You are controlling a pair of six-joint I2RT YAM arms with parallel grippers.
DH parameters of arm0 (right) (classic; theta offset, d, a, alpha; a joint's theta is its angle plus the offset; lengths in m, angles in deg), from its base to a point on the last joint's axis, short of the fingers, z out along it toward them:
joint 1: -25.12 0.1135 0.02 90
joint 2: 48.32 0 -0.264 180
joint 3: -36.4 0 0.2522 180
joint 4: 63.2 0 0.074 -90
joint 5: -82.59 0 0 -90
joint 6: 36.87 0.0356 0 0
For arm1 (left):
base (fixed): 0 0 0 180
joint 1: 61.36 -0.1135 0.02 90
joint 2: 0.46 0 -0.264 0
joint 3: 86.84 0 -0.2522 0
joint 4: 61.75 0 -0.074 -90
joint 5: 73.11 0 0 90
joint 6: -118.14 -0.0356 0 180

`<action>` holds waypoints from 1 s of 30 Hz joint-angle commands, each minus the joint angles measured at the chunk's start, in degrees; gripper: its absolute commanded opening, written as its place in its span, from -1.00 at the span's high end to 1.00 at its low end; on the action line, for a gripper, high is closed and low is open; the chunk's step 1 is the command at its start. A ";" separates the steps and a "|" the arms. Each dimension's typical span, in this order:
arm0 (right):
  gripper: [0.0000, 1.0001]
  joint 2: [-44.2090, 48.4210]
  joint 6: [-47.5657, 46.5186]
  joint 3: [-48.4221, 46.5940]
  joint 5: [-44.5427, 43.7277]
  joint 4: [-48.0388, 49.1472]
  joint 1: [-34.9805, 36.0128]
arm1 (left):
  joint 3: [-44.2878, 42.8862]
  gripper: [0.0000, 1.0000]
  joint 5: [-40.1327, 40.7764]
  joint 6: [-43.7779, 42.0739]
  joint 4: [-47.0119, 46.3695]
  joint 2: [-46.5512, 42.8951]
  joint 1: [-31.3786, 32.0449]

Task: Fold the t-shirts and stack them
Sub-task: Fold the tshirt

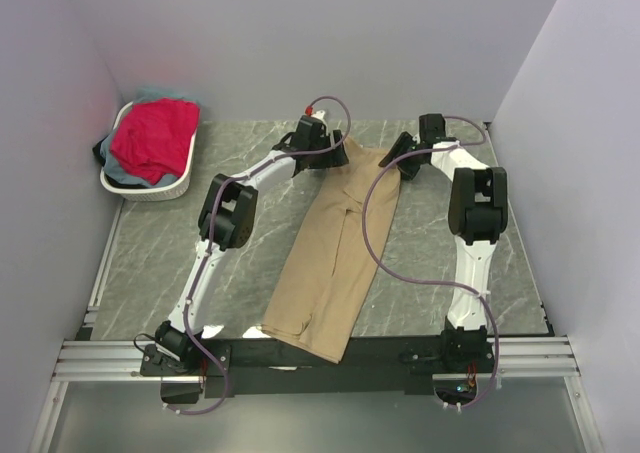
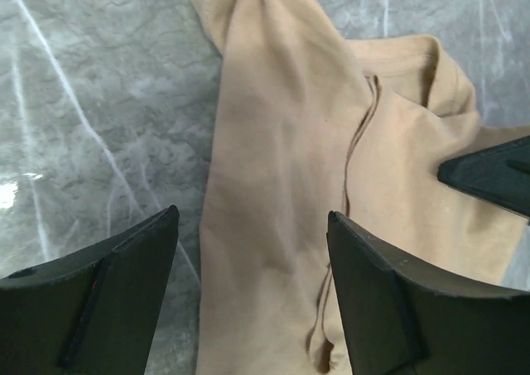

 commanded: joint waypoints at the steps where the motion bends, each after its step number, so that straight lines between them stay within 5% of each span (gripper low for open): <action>1: -0.25 -2.63 -1.88 -6.34 0.69 -4.40 1.03 | -2.82 -0.57 5.34 -1.25 5.22 1.88 0.21; 8: -0.25 -5.80 -2.06 -11.72 1.66 -6.61 2.79 | -5.64 -0.43 4.12 -3.27 7.60 2.85 0.29; 16: -0.25 -6.67 -2.41 -13.47 2.71 -6.87 4.02 | -6.09 0.96 2.27 -2.57 8.14 4.08 0.38; 30: -0.26 -17.48 -2.33 -33.95 8.24 -12.07 5.16 | 6.83 0.99 8.68 1.38 4.00 -6.02 -5.77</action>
